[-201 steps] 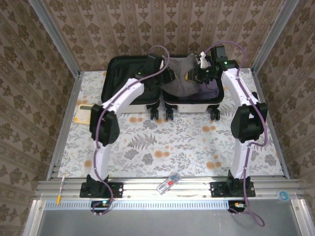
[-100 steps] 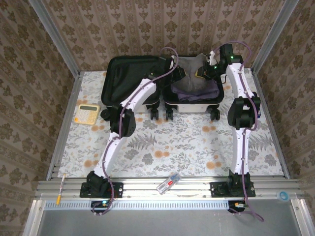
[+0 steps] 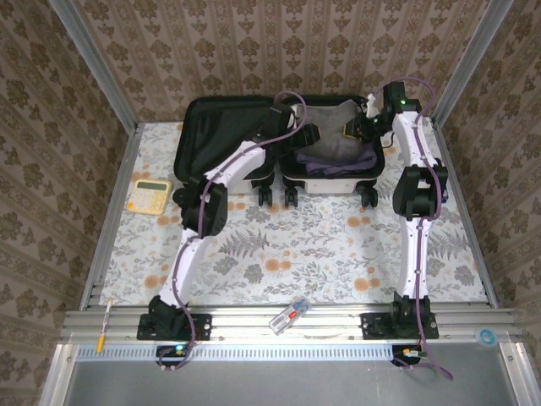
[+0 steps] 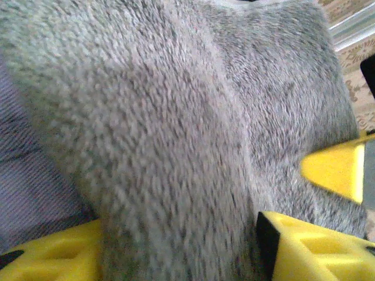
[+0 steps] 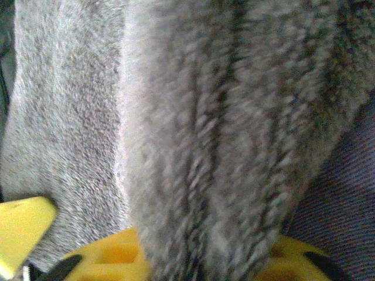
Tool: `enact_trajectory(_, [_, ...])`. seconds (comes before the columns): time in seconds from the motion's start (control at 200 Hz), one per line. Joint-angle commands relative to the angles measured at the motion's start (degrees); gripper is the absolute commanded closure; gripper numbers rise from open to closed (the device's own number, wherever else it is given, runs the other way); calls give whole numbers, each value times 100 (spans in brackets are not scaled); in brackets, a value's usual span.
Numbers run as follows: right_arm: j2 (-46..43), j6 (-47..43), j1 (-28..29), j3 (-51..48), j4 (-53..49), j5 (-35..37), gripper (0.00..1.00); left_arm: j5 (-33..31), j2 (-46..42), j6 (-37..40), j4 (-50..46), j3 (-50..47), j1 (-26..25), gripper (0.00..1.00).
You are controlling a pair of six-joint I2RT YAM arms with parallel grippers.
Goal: Pack the luggage
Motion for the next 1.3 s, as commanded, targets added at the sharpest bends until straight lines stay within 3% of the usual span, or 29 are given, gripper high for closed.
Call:
enact_trajectory(0.0, [40, 5, -12, 217, 25, 225, 60, -210, -1022, 492, -88, -595, -45, 36])
enact_trajectory(0.12, [-151, 161, -52, 199, 93, 443, 46, -302, -1871, 475, 431, -1744, -29, 32])
enact_trajectory(0.285, [-723, 292, -51, -261, 274, 503, 42, -293, -2754, 365, 940, -2924, -67, 30])
enact_trajectory(0.42, [-1583, 274, 15, -1187, 754, 1069, 32, -432, -3338, 338, 1192, -3814, -133, 30])
enact_trajectory(0.595, [-2368, 321, 131, -1964, 1202, 1577, 27, -641, -4043, 301, 1517, -4860, -169, 30])
enact_trajectory(0.935, [-3109, -32, 974, -3247, 2747, 2797, 18, -1117, -4842, 824, 952, -5592, -109, 29])
enact_trajectory(1.295, [-2396, -14, 1539, -3014, 3339, 3507, 14, -1745, -5509, 974, 458, -6303, 122, 25])
